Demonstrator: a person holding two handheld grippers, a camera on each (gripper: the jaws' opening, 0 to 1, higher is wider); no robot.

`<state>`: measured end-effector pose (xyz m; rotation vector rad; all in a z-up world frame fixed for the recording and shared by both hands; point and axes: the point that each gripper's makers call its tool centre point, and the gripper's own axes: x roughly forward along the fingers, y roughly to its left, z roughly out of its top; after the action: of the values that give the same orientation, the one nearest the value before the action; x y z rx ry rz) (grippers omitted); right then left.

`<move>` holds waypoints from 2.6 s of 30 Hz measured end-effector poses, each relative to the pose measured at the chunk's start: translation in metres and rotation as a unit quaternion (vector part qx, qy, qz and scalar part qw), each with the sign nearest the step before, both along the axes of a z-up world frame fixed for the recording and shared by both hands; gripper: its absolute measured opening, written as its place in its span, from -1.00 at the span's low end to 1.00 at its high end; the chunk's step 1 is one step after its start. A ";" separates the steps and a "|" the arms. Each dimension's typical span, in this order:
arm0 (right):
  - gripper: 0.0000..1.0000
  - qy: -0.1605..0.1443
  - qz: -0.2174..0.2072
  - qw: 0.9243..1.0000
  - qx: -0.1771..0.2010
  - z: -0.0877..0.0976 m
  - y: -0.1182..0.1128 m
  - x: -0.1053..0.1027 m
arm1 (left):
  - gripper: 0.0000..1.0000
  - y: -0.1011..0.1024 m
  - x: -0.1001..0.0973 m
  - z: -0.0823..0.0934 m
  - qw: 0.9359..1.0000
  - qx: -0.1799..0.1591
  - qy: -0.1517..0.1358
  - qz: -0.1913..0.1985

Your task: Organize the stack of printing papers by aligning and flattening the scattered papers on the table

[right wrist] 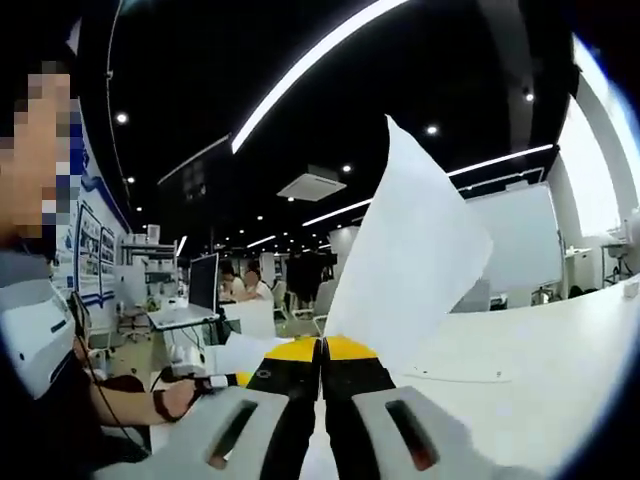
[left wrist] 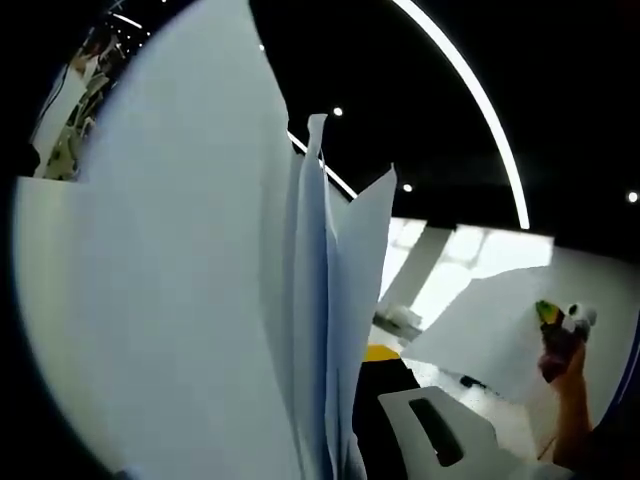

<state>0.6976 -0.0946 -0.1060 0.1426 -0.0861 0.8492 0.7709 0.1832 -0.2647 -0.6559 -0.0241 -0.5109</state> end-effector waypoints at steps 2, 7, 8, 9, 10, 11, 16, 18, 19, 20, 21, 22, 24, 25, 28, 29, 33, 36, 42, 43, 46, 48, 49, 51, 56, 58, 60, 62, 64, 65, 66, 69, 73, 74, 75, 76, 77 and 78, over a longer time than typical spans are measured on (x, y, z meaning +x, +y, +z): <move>-1.00 -0.001 0.003 1.000 0.000 0.002 0.002 -0.001 | -0.88 0.000 0.000 0.000 1.000 0.000 0.000 0.000; -1.00 -0.009 0.015 1.000 -0.009 0.007 0.010 -0.008 | -0.88 0.000 0.000 0.000 1.000 0.000 0.000 0.000; -1.00 -0.011 0.018 1.000 -0.011 0.007 0.012 -0.009 | -0.88 0.000 -0.001 0.000 1.000 0.000 0.000 0.000; -1.00 -0.013 0.021 1.000 -0.014 0.008 0.014 -0.010 | -0.88 0.000 -0.001 0.000 1.000 0.000 0.000 0.000; -1.00 -0.016 0.025 0.999 -0.018 0.008 0.016 -0.012 | -0.88 0.000 -0.001 0.000 1.000 0.000 0.000 0.000; -1.00 -0.020 0.029 0.999 -0.025 0.008 0.019 -0.014 | -0.88 0.000 -0.001 0.000 1.000 0.000 0.000 0.000; -1.00 -0.061 0.026 0.997 -0.045 0.014 0.026 -0.020 | -0.88 0.000 -0.001 0.000 1.000 0.000 0.000 0.000; -1.00 -0.081 0.035 0.995 -0.056 0.017 0.032 -0.026 | -0.88 0.000 -0.001 0.000 1.000 0.000 0.000 0.000; -1.00 -0.084 0.040 0.994 -0.057 0.018 0.035 -0.029 | -0.88 0.000 -0.001 0.000 1.000 0.000 0.000 0.000; -1.00 -0.086 0.045 0.993 -0.060 0.019 0.037 -0.031 | -0.88 0.000 -0.001 0.000 1.000 0.001 0.000 0.000; -1.00 -0.087 0.049 0.993 -0.062 0.019 0.039 -0.032 | -0.88 0.000 -0.001 0.000 1.000 0.001 0.000 0.000; -1.00 -0.089 0.052 0.993 -0.063 0.020 0.041 -0.034 | -0.88 0.000 -0.001 0.000 1.000 0.000 0.000 0.000; -1.00 -0.094 0.061 0.991 -0.067 0.022 0.045 -0.038 | -0.88 0.000 -0.001 0.000 1.000 0.000 0.000 0.000; -1.00 -0.096 0.072 0.991 -0.067 0.023 0.048 -0.041 | -0.88 0.000 -0.001 0.001 1.000 0.000 0.000 0.000; -1.00 -0.095 0.101 0.987 -0.078 0.021 0.057 -0.049 | -0.88 0.000 -0.001 0.000 1.000 0.000 0.000 0.000; -1.00 -0.096 0.102 0.987 -0.080 0.020 0.059 -0.049 | -0.88 0.000 -0.001 0.001 1.000 0.000 0.000 0.000; -1.00 -0.113 0.127 0.980 -0.101 0.016 0.070 -0.060 | -0.88 0.000 -0.001 0.001 1.000 -0.001 0.000 0.000; -1.00 -0.132 0.146 0.973 -0.118 0.013 0.077 -0.070 | -0.88 0.000 -0.001 0.001 1.000 -0.002 0.000 0.000; -1.00 -0.151 0.186 0.961 -0.135 0.009 0.087 -0.088 | -0.88 0.001 0.000 0.000 1.000 -0.004 0.000 0.000; -1.00 -0.151 0.189 0.961 -0.136 0.008 0.087 -0.089 | -0.88 0.001 0.000 0.000 1.000 -0.003 0.000 0.001; -1.00 -0.150 0.195 0.959 -0.138 0.007 0.087 -0.092 | -0.88 0.000 0.000 0.000 1.000 -0.003 0.000 0.001; -1.00 -0.148 0.208 0.958 -0.132 0.008 0.086 -0.095 | -0.88 0.000 0.000 0.000 1.000 -0.003 0.000 0.001; -1.00 -0.147 0.212 0.958 -0.129 0.008 0.086 -0.096 | -0.88 0.000 0.000 0.000 1.000 -0.003 0.000 0.001; -1.00 -0.140 0.222 0.957 -0.125 0.007 0.085 -0.098 | -0.88 0.001 0.000 0.000 1.000 -0.004 0.000 0.001; -1.00 -0.133 0.251 0.952 -0.118 0.005 0.083 -0.106 | -0.88 0.000 0.000 0.000 1.000 -0.005 0.000 0.001; -1.00 -0.123 0.264 0.950 -0.112 0.002 0.083 -0.106 | -0.88 0.000 -0.001 0.000 1.000 -0.005 0.000 0.001; -1.00 -0.112 0.271 0.950 -0.111 -0.002 0.082 -0.104 | -0.88 0.000 -0.001 0.000 1.000 -0.005 0.000 0.001; -1.00 -0.101 0.280 0.949 -0.107 -0.006 0.082 -0.104 | -0.88 0.000 -0.001 0.000 1.000 -0.005 0.000 0.001; -1.00 -0.091 0.287 0.947 -0.110 -0.011 0.082 -0.102 | -0.88 0.000 -0.001 0.000 1.000 -0.005 0.000 0.000; -1.00 -0.082 0.292 0.946 -0.111 -0.015 0.082 -0.101 | -0.88 0.000 -0.001 0.000 1.000 -0.005 0.000 0.001; -1.00 -0.078 0.293 0.947 -0.112 -0.017 0.084 -0.099 | -0.88 0.001 -0.001 0.000 1.000 -0.005 0.000 0.001; -1.00 -0.070 0.286 0.949 -0.108 -0.022 0.081 -0.090 | -0.88 0.001 -0.001 0.000 1.000 -0.006 0.000 0.000; -1.00 -0.042 0.283 0.952 -0.107 -0.035 0.079 -0.075 | -0.88 0.002 0.000 0.000 1.000 -0.007 0.000 0.000; -1.00 -0.035 0.280 0.953 -0.110 -0.038 0.079 -0.071 | -0.88 0.002 0.000 0.000 1.000 -0.007 -0.001 0.000; -1.00 -0.030 0.277 0.954 -0.115 -0.042 0.079 -0.066 | -0.88 0.002 0.000 0.000 1.000 -0.006 -0.001 0.000; -1.00 -0.022 0.274 0.954 -0.119 -0.046 0.080 -0.061 | -0.88 0.002 0.000 0.000 1.000 -0.006 -0.001 0.000; -1.00 -0.016 0.271 0.954 -0.125 -0.049 0.081 -0.057 | -0.88 0.002 0.000 0.000 1.000 -0.007 -0.001 0.000; -1.00 -0.011 0.267 0.955 -0.130 -0.053 0.081 -0.053 | -0.88 0.002 0.000 0.000 1.000 -0.006 -0.001 0.000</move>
<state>0.6448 -0.0132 -0.1592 -0.0998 0.0479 1.3946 0.7706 0.1852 -0.2644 -0.6679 -0.0294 -0.5119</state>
